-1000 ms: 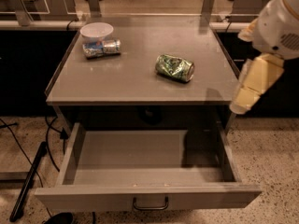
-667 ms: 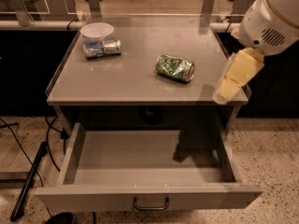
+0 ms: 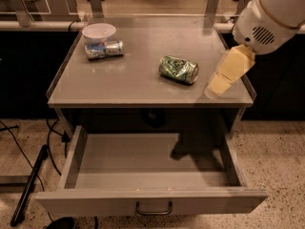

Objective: Place green can into top drawer

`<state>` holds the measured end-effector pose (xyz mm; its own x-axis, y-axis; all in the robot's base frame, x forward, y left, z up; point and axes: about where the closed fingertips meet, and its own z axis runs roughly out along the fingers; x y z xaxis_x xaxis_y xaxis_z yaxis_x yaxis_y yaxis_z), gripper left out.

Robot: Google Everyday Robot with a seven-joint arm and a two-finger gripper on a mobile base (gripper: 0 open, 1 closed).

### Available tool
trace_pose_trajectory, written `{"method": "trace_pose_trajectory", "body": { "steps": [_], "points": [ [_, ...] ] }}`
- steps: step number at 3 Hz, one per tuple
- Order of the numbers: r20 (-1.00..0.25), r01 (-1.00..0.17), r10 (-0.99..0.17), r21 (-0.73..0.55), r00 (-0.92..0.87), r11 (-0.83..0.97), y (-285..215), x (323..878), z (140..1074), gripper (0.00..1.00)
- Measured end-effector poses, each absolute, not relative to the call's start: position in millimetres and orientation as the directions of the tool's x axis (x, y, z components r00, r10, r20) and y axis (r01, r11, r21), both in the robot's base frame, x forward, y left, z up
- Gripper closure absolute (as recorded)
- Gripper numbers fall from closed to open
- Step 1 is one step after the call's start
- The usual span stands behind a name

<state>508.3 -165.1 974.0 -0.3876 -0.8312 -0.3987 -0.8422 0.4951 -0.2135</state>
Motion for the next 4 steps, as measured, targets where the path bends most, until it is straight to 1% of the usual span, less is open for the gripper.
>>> {"method": "trace_pose_trajectory", "body": {
  "steps": [1,3,4],
  "points": [
    [-0.410,-0.814,-0.815,-0.240,-0.408,0.528,-162.5,522.5,964.6,0.00],
    [-0.465,-0.795,-0.801,-0.281,-0.377,0.537,-129.9,572.7,939.3,0.00],
    [-0.486,-0.793,-0.791,-0.277,-0.372,0.543,-117.2,594.8,927.5,0.00]
  ]
}}
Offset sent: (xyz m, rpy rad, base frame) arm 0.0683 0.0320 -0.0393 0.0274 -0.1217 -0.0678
